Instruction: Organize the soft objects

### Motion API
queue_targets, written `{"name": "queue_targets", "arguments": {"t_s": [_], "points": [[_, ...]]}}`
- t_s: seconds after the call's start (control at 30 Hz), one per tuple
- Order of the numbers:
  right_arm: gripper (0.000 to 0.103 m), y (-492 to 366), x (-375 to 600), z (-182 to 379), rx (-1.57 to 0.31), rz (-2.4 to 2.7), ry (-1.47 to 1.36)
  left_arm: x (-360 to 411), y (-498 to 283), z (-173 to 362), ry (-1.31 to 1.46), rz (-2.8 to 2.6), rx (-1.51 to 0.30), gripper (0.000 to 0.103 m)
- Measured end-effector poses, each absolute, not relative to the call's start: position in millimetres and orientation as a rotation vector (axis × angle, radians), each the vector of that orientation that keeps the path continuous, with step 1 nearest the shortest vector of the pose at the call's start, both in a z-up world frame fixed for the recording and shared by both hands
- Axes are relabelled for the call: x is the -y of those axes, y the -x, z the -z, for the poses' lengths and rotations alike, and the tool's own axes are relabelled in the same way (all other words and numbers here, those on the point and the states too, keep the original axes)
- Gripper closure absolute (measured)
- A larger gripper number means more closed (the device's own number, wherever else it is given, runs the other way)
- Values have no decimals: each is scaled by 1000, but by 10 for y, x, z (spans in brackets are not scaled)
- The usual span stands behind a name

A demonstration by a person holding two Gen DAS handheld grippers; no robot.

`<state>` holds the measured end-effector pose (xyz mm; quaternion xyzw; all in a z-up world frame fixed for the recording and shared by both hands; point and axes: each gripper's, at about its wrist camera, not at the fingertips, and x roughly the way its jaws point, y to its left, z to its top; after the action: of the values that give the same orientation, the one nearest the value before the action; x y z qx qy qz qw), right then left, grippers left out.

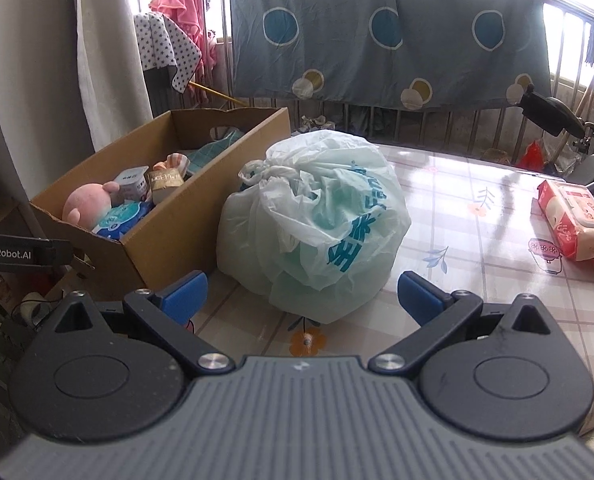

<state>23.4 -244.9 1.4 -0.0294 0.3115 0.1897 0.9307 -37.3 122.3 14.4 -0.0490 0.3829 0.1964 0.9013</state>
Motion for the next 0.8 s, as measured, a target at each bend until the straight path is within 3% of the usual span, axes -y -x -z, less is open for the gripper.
{"name": "queue_targets", "arguments": {"t_s": [0.8], "points": [[1,-299,2416,17,-657,-374,69,-1167,357,-70,94,-344,-812,0]]}}
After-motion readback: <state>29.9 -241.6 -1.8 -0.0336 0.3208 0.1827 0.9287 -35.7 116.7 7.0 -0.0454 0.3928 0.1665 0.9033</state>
